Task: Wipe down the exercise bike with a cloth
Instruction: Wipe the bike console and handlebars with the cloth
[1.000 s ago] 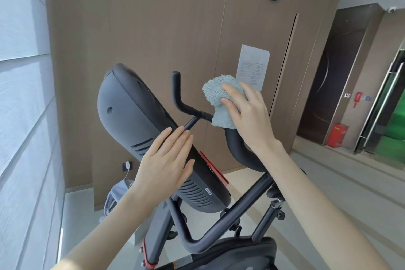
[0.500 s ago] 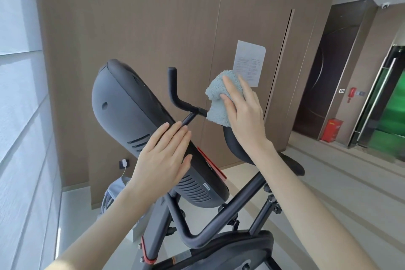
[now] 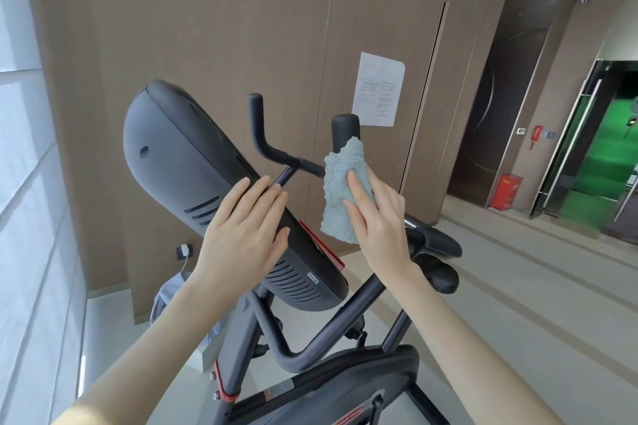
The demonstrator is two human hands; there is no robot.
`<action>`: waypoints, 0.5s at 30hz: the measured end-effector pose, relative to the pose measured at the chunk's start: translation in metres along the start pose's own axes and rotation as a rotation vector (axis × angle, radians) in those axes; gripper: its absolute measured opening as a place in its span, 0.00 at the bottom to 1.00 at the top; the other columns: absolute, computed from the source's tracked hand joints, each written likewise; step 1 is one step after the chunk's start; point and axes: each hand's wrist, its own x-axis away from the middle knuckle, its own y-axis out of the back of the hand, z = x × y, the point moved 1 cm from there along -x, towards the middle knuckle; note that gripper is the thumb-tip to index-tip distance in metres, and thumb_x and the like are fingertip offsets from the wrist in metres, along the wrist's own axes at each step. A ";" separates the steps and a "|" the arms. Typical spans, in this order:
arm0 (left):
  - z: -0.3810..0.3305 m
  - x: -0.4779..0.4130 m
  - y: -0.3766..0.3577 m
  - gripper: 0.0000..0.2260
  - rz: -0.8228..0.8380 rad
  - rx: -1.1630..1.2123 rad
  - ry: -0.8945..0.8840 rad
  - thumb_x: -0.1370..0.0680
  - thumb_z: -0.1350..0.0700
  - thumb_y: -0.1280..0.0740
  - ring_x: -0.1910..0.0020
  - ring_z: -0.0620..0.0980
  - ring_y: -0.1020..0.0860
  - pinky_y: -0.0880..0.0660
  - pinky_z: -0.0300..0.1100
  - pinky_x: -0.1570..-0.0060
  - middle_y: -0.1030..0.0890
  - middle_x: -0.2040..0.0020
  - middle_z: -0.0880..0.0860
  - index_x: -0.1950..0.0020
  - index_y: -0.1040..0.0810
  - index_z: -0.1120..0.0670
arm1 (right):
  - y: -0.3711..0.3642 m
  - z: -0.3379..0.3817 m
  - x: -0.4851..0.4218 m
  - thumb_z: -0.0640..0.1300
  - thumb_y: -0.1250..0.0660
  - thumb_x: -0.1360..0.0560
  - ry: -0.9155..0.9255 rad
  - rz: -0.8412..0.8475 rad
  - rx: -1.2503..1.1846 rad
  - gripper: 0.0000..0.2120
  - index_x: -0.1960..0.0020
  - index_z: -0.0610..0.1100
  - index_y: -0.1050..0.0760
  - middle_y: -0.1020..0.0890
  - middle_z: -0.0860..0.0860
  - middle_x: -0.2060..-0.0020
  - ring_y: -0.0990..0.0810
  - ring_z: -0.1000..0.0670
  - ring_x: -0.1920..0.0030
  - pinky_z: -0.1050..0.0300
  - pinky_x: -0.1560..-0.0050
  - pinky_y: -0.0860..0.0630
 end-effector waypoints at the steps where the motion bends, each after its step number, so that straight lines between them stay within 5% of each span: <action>1: 0.000 0.000 0.000 0.20 -0.002 0.000 0.002 0.21 0.51 0.41 0.33 0.58 0.28 0.42 0.53 0.28 0.22 0.37 0.59 0.36 0.24 0.63 | 0.000 0.001 -0.009 0.44 0.37 0.22 0.014 -0.011 0.004 0.18 0.33 0.40 0.28 0.26 0.36 0.37 0.25 0.39 0.41 0.44 0.43 0.28; 10: 0.001 0.000 0.002 0.19 -0.022 -0.004 -0.004 0.21 0.52 0.41 0.34 0.58 0.27 0.39 0.53 0.30 0.21 0.39 0.58 0.38 0.23 0.63 | -0.001 0.011 -0.077 0.42 0.34 0.24 0.191 -0.117 0.189 0.15 0.39 0.39 0.23 0.26 0.37 0.37 0.34 0.42 0.42 0.46 0.43 0.28; 15: 0.000 0.001 0.002 0.19 -0.033 -0.002 0.003 0.21 0.52 0.41 0.33 0.58 0.28 0.40 0.53 0.29 0.21 0.38 0.59 0.37 0.23 0.63 | -0.002 0.005 -0.037 0.44 0.34 0.24 0.364 -0.016 0.247 0.14 0.41 0.39 0.22 0.33 0.45 0.39 0.33 0.44 0.46 0.49 0.55 0.26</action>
